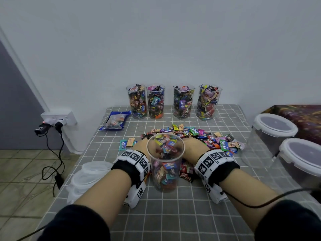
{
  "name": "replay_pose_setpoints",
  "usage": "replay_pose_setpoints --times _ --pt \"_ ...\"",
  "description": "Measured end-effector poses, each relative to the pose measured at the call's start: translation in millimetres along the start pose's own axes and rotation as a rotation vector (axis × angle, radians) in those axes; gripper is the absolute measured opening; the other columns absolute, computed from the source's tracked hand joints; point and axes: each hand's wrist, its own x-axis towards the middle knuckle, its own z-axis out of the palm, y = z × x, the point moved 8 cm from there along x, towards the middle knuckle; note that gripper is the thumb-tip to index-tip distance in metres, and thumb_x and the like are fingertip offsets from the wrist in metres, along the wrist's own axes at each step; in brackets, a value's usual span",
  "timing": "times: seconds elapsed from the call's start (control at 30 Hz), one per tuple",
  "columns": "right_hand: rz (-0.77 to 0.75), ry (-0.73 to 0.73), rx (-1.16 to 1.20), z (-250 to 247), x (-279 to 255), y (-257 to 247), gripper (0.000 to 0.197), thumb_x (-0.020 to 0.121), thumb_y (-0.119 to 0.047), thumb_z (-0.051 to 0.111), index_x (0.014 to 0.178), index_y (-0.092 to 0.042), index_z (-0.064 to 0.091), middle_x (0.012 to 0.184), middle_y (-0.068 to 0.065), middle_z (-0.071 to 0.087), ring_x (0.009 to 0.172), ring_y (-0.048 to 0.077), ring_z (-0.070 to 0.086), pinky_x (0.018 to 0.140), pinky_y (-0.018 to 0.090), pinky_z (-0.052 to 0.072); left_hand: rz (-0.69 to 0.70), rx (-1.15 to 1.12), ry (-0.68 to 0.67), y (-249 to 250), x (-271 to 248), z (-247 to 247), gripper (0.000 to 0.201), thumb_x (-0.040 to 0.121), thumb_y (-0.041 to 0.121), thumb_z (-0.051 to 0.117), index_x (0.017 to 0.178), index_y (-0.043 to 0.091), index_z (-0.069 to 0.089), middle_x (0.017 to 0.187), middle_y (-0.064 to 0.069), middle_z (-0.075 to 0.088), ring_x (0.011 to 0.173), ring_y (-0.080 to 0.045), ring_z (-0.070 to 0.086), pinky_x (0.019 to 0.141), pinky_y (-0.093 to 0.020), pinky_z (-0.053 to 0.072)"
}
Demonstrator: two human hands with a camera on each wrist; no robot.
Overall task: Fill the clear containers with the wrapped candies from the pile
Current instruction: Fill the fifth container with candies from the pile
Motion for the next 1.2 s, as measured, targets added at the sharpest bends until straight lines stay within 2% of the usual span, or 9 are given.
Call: replay_pose_setpoints --times 0.1,0.2,0.33,0.5,0.63,0.8,0.93,1.07,1.2 --pt "-0.004 0.041 -0.002 -6.3 -3.2 -1.8 0.026 0.096 -0.031 0.049 0.112 -0.017 0.064 0.106 0.008 0.064 0.099 0.025 0.058 0.079 0.030 0.045 -0.025 -0.032 0.037 2.6 -5.8 -6.7 0.026 0.089 0.036 0.054 0.102 0.019 0.069 0.103 -0.003 0.067 0.097 -0.026 0.062 0.084 -0.037 0.053" --pt "0.016 0.067 0.004 -10.4 -5.0 0.3 0.026 0.095 -0.028 0.050 0.111 -0.016 0.065 0.104 0.008 0.063 0.097 0.026 0.058 0.080 0.031 0.047 -0.051 -0.007 0.112 4.8 -13.4 -16.5 0.027 0.093 0.031 0.051 0.108 0.015 0.066 0.107 -0.007 0.066 0.100 -0.027 0.061 0.084 -0.035 0.051" --pt "0.050 0.141 0.066 -16.4 -7.6 8.3 0.025 0.094 -0.028 0.051 0.105 -0.012 0.066 0.102 0.008 0.063 0.097 0.025 0.059 0.082 0.033 0.048 -0.060 -0.024 0.252 4.4 -25.1 -31.3 0.029 0.096 0.033 0.047 0.113 0.018 0.065 0.111 -0.007 0.066 0.102 -0.026 0.060 0.084 -0.035 0.048" --pt "0.052 0.226 0.113 -25.2 -14.1 13.5 0.035 0.096 -0.032 0.049 0.127 -0.018 0.059 0.118 0.006 0.063 0.109 0.023 0.056 0.089 0.031 0.044 -0.062 -0.089 0.350 3.3 -35.2 -40.7 0.028 0.096 0.035 0.047 0.111 0.021 0.066 0.111 -0.005 0.066 0.104 -0.025 0.059 0.084 -0.034 0.045" --pt "0.081 0.292 0.207 -32.0 -23.7 19.3 0.037 0.095 -0.033 0.052 0.128 -0.017 0.059 0.119 0.005 0.064 0.109 0.022 0.057 0.089 0.031 0.044 -0.065 -0.117 0.409 0.9 -39.6 -44.2 0.030 0.096 0.036 0.046 0.113 0.022 0.065 0.112 -0.004 0.066 0.105 -0.025 0.059 0.087 -0.035 0.046" --pt "0.132 0.289 0.273 -34.7 -35.7 24.0 0.039 0.094 -0.033 0.054 0.129 -0.017 0.058 0.119 0.006 0.064 0.109 0.023 0.057 0.088 0.031 0.043 -0.065 -0.159 0.464 -2.5 -45.3 -47.3 0.028 0.095 0.034 0.047 0.107 0.018 0.068 0.109 -0.004 0.067 0.101 -0.024 0.060 0.085 -0.035 0.046" --pt "0.132 0.358 0.316 -54.4 -50.3 18.2 0.033 0.095 -0.029 0.054 0.124 -0.017 0.061 0.111 0.006 0.066 0.103 0.022 0.058 0.075 0.025 0.037 -0.051 -0.264 0.526 -4.7 -54.3 -53.1 0.024 0.094 0.029 0.052 0.104 0.016 0.070 0.105 -0.005 0.068 0.100 -0.025 0.060 0.084 -0.034 0.045" --pt "0.092 0.475 0.454 -86.4 -67.9 7.5 0.033 0.094 -0.028 0.056 0.125 -0.019 0.062 0.114 0.006 0.066 0.103 0.021 0.058 0.081 0.028 0.043 -0.049 -0.414 0.580 -10.5 -64.6 -59.6 0.023 0.092 0.026 0.056 0.106 0.014 0.071 0.106 -0.006 0.068 0.099 -0.024 0.060 0.084 -0.033 0.046" --pt "0.005 0.571 0.507 -114.5 -84.4 -17.6 0.032 0.092 -0.027 0.059 0.121 -0.014 0.063 0.111 0.007 0.066 0.103 0.022 0.057 0.087 0.032 0.044 -0.080 -0.424 0.638 -15.5 -73.3 -71.9 0.024 0.091 0.026 0.059 0.108 0.013 0.070 0.107 -0.006 0.068 0.101 -0.023 0.059 0.086 -0.032 0.044"
